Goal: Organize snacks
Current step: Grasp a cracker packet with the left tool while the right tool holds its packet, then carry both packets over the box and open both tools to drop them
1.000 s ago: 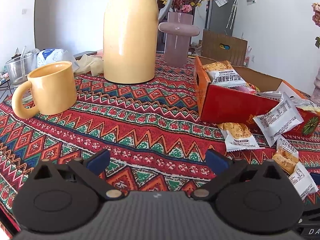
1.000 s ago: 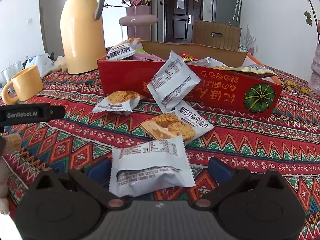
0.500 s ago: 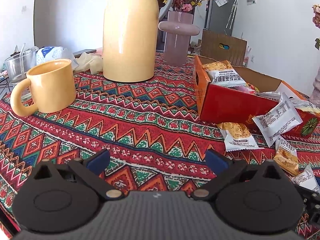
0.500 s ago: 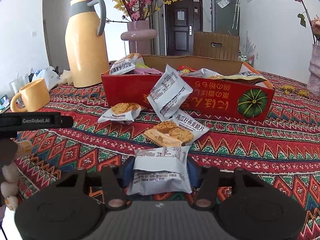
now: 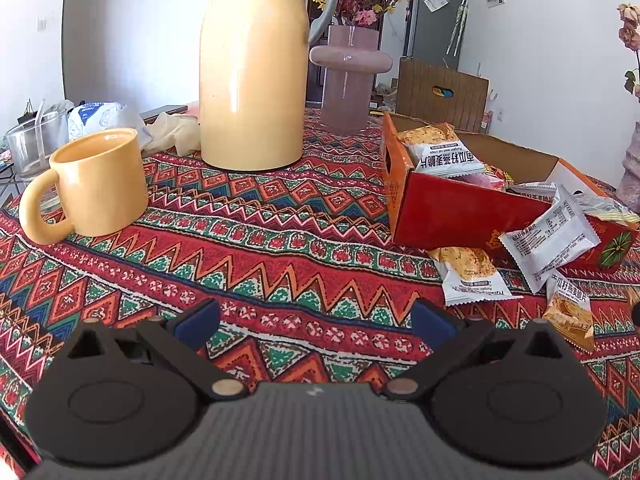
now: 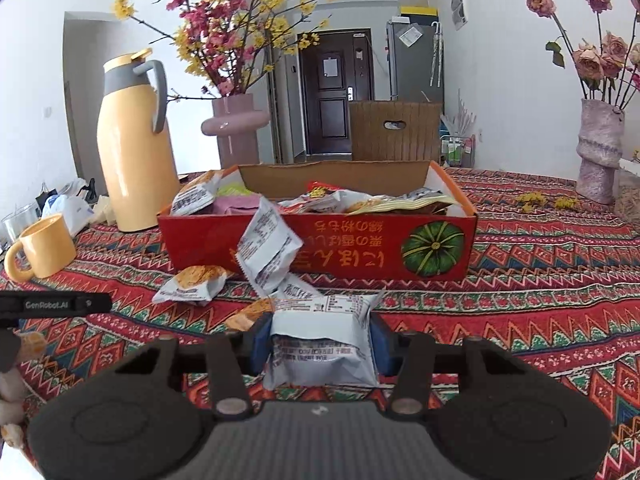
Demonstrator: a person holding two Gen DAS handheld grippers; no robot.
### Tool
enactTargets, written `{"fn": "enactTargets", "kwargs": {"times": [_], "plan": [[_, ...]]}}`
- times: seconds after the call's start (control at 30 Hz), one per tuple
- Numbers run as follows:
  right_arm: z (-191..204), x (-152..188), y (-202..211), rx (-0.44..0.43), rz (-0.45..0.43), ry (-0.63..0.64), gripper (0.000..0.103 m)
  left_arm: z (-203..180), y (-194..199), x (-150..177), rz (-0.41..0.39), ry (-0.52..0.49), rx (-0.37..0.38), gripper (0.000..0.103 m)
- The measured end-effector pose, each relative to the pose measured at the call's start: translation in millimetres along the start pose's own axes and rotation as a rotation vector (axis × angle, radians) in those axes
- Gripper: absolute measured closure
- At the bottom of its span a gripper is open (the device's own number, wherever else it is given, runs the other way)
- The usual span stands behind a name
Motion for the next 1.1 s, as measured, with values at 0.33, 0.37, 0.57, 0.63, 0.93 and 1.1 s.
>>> {"fn": "enactTargets", "kwargs": {"times": [0.33,0.37,0.57,0.63,0.93,1.1], "plan": [[-57,-35,-9,0.064,-0.072,-0.066,0.054,-23,14,-35,-0.033,0.024,0.074,0.000],[-60,-37,-11,0.063,-0.075,-0.070,0.054,-26,14,-38,-0.036,0.023,0.073,0.000],[-68,-32,-28,0.025,-0.050,-0.106,0.054,-44,5,-55,-0.024,-0.014,0.059,0.000],[-69,-29,-30,0.004,-0.036,-0.118,0.054,-51,-2,-60,-0.003,-0.025,0.052,0.000],[-74,-26,-31,-0.031,-0.020,-0.164,0.053,-86,-44,-57,0.117,-0.062,0.051,0.000],[-77,-22,-37,-0.003,0.007,-0.164,0.053,-100,-62,-50,0.158,-0.072,0.057,0.019]]}}
Point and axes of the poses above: each gripper's, at about its wrist camera, not at the fingertips, and y roughly against the way its jaws point, z to its left, x to its underside, the point moved 9 cm from there along -y, roughly the way its jaws point, and after that the axes turned 13 degrees about -y, right-handed, at the moved point
